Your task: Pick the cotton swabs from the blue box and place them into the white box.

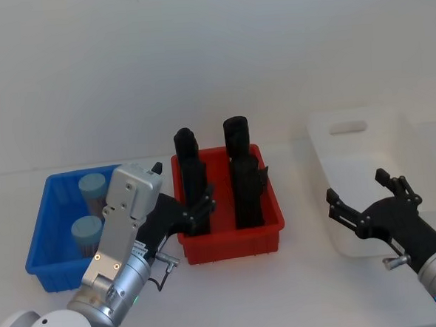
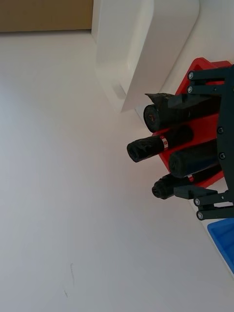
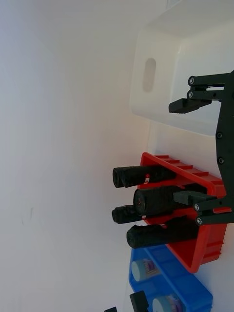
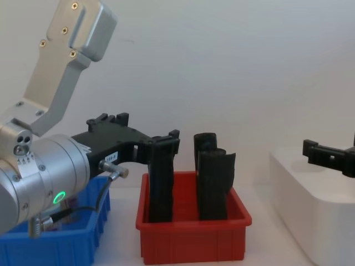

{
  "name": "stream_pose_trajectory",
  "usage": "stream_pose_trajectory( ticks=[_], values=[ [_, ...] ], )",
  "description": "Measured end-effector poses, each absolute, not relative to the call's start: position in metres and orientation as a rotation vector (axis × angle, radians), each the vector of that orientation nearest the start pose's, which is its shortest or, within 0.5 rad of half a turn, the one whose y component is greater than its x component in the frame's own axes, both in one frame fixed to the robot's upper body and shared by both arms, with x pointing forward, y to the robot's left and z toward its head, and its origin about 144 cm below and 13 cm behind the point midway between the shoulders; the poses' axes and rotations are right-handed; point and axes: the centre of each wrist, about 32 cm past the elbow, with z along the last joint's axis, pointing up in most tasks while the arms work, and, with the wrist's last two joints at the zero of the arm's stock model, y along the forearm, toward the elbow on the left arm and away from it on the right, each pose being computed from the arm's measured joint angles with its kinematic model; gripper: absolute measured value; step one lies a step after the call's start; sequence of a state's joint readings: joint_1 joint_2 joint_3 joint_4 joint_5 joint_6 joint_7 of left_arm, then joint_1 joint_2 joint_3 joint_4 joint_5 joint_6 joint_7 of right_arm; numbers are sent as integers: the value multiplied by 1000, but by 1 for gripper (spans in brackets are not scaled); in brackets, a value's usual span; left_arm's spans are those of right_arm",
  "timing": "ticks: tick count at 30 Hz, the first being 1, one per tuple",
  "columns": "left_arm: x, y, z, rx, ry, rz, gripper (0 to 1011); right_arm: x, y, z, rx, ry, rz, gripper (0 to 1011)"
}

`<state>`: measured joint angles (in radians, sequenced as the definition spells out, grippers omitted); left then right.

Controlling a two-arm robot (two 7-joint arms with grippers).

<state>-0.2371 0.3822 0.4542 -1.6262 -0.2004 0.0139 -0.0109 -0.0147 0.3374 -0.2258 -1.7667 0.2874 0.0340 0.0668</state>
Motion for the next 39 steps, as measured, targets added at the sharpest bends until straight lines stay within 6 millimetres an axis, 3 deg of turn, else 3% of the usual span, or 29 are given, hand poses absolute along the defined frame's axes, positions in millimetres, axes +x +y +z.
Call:
stream_pose_trajectory(
  ticks=[26,39],
  values=[
    [492,199,1205,61,-268,1124,1004,443,-237,1189,26,-75,-1230,1002],
    [505,208,1208,88,-238,1150,1004,443,-237,1189,26,-75,-1230,1002]
  ],
)
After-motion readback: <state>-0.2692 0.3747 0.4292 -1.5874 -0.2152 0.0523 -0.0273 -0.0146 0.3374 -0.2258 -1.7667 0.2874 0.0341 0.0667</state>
